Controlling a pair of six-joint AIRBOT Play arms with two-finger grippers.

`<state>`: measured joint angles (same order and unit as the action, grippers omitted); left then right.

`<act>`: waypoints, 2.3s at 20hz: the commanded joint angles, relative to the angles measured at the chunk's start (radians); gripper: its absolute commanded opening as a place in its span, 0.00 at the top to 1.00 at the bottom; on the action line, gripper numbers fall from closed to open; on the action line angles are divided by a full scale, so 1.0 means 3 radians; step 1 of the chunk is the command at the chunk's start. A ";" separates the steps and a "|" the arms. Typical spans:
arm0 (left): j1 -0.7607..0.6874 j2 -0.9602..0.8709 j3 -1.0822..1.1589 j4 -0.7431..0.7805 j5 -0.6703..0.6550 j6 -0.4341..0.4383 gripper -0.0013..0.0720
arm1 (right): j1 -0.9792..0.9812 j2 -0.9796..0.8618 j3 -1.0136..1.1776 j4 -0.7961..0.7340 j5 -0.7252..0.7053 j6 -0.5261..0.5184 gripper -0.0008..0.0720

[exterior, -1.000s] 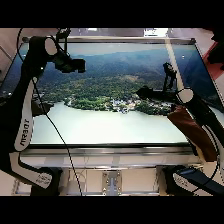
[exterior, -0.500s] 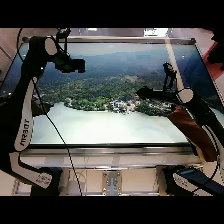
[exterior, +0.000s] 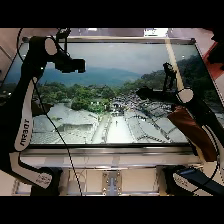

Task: Fold the shirts.

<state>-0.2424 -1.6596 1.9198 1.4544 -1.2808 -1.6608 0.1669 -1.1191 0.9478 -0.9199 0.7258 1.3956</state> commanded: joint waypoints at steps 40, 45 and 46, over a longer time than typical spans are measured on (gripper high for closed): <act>0.1998 -0.0975 0.0000 0.0898 -0.0938 -0.0178 0.09 | 0.0004 -0.0004 -0.0003 -0.0425 -0.0084 0.0004 0.34; 0.2200 -0.1307 0.0000 0.0895 -0.0949 -0.0351 0.09 | 0.0004 -0.0003 -0.0003 -0.0423 -0.0086 0.0192 0.34; 0.2200 -0.1320 0.0000 0.0895 -0.0856 -0.0350 0.09 | 0.0004 -0.0003 -0.0003 -0.0425 -0.0088 0.0223 0.34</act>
<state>0.3920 -2.0163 1.9198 1.7290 -1.5360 -1.7401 0.1673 -1.1194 0.9474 -1.0473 0.7002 1.4300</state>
